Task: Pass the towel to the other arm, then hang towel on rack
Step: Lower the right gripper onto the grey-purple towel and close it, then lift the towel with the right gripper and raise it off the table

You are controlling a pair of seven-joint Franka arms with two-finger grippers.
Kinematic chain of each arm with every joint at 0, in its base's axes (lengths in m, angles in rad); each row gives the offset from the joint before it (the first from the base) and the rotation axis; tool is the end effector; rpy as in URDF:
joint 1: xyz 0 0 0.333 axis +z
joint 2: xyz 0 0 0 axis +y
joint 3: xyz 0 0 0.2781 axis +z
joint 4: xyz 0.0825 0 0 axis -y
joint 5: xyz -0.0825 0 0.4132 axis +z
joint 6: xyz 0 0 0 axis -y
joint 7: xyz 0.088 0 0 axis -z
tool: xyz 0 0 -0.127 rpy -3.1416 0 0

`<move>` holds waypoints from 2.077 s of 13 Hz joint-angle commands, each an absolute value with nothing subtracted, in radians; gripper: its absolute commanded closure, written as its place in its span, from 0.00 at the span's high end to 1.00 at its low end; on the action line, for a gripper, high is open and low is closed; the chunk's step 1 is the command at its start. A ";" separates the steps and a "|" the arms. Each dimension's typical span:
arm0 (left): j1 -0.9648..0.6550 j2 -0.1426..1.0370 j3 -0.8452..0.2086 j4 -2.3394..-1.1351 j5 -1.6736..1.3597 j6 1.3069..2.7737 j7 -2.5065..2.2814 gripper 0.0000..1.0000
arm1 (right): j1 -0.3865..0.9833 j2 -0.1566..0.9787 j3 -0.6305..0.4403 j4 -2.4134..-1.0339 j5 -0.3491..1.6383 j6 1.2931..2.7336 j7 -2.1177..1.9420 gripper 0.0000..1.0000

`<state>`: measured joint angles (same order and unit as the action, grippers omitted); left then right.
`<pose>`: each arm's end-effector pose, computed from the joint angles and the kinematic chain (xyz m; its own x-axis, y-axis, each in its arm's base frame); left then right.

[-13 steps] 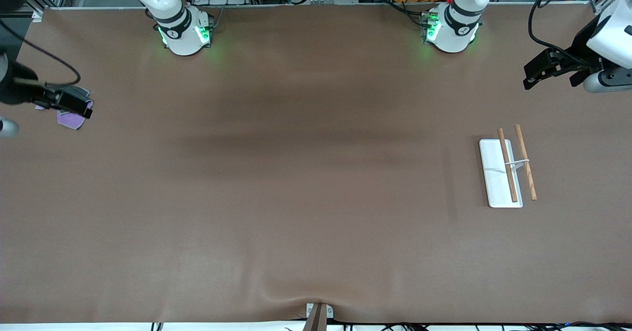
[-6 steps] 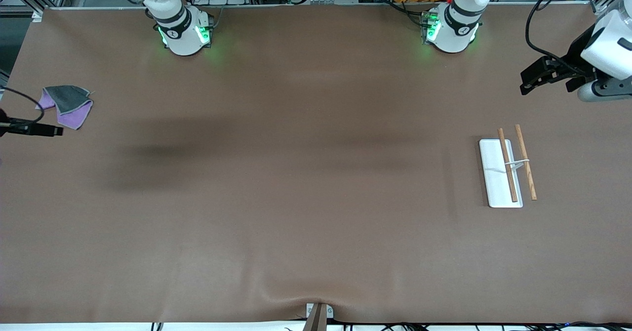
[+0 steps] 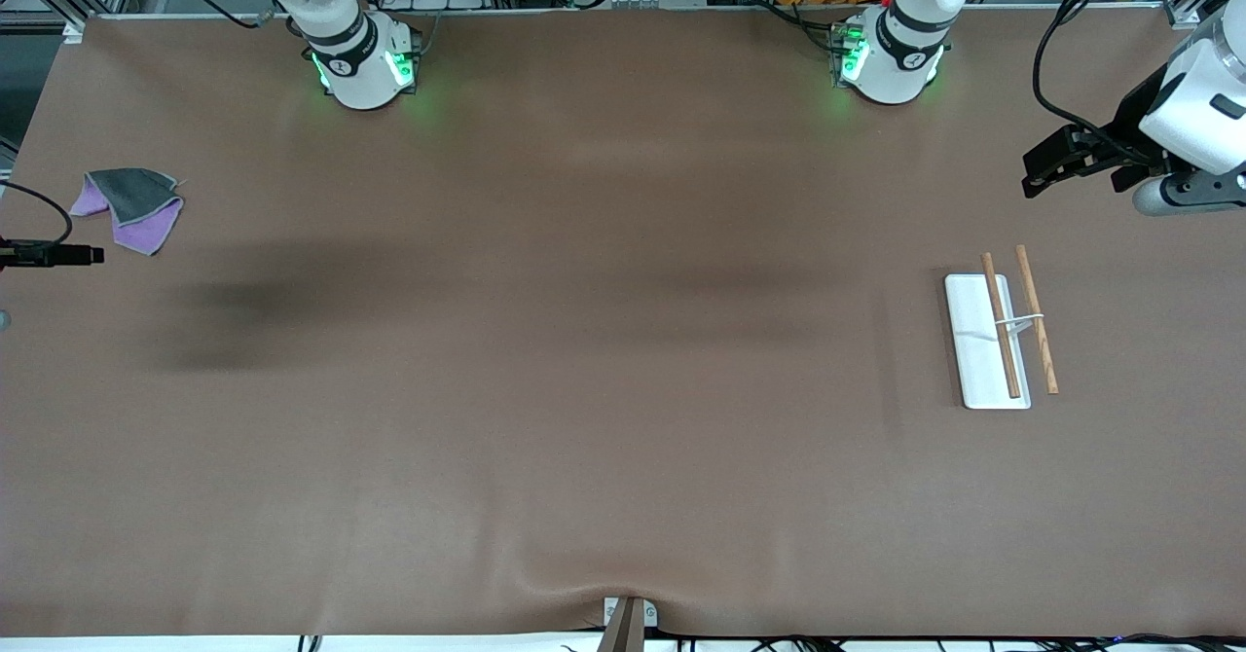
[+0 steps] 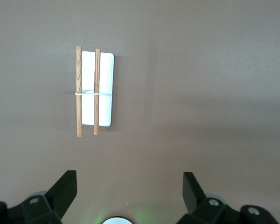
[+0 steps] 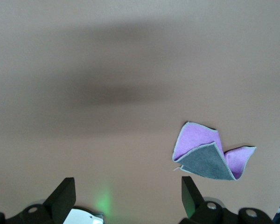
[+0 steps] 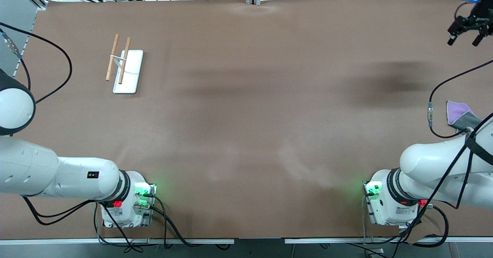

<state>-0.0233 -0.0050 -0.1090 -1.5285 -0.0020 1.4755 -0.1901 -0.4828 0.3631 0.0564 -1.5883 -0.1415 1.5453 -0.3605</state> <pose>0.5667 -0.0758 0.5824 0.9972 0.0578 -0.0474 0.0575 -0.9983 -0.0076 0.5571 -0.2757 0.3365 0.9125 -0.0290 -0.4082 -0.0474 -0.9983 -0.0351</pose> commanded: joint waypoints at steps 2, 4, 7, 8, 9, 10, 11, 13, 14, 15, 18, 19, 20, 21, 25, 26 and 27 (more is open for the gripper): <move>-0.018 0.000 -0.110 -1.512 -0.012 1.474 -0.199 1.00 | -0.554 0.348 0.077 -1.644 -0.155 1.575 -0.480 1.00; -0.020 -0.006 -0.117 -1.523 -0.014 1.463 -0.222 1.00 | -0.574 0.348 0.077 -1.673 -0.161 1.591 -0.508 1.00; -0.018 -0.008 -0.121 -1.522 -0.014 1.462 -0.219 1.00 | -0.668 0.348 0.077 -1.785 -0.183 1.739 -0.714 1.00; -0.021 -0.011 -0.121 -1.519 -0.015 1.462 -0.213 1.00 | -0.695 0.347 0.075 -1.830 -0.183 1.797 -0.744 1.00; -0.025 -0.014 -0.121 -1.516 -0.015 1.462 -0.209 1.00 | -0.716 0.347 0.075 -1.863 -0.186 1.834 -0.749 1.00; -0.026 -0.014 -0.123 -1.513 -0.014 1.462 -0.206 1.00 | -0.736 0.348 0.075 -1.890 -0.192 1.867 -0.752 1.00; -0.026 -0.015 -0.124 -1.513 -0.015 1.462 -0.204 1.00 | -0.755 0.353 0.075 -1.916 -0.231 1.902 -0.774 1.00; -0.020 -0.002 -0.133 -1.516 -0.017 1.463 -0.199 1.00 | -0.816 0.364 0.075 -2.003 -0.267 2.046 -0.862 1.00; -0.017 0.002 -0.133 -1.517 -0.017 1.463 -0.195 1.00 | -0.854 0.373 0.075 -2.041 -0.267 2.121 -0.929 0.93; -0.014 0.009 -0.133 -1.525 -0.020 1.463 -0.195 1.00 | -0.880 0.391 0.075 -2.055 -0.267 2.173 -0.974 0.90; -0.009 0.021 -0.129 -1.528 -0.018 1.462 -0.193 1.00 | -0.946 0.445 0.075 -2.051 -0.268 2.259 -1.083 0.76; -0.009 0.018 -0.127 -1.529 -0.017 1.460 -0.193 1.00 | -0.956 0.445 0.075 -2.051 -0.268 2.261 -1.092 0.76; 0.000 0.011 -0.127 -1.534 -0.017 1.450 -0.193 1.00 | -0.963 0.445 0.075 -2.052 -0.270 2.261 -1.094 0.74; 0.003 0.006 -0.126 -1.534 -0.017 1.448 -0.193 1.00 | -0.971 0.445 0.075 -2.054 -0.270 2.261 -1.098 0.68; 0.015 0.008 -0.126 -1.540 -0.015 1.474 -0.193 1.00 | -0.994 0.483 0.075 -2.054 -0.275 2.269 -1.117 0.32; 0.017 0.006 -0.127 -1.551 -0.017 1.492 -0.193 1.00 | -1.003 0.495 0.075 -2.054 -0.275 2.285 -1.117 0.31; 0.017 0.006 -0.127 -1.555 -0.017 1.500 -0.193 1.00 | -1.006 0.503 0.075 -2.054 -0.276 2.290 -1.117 0.31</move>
<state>0.0086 0.0241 -0.1243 -1.5320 -0.0020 1.4750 -0.2032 -0.9680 0.4779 0.0533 -2.0551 -0.2537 2.2695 -1.1043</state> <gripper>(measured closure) 0.000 0.683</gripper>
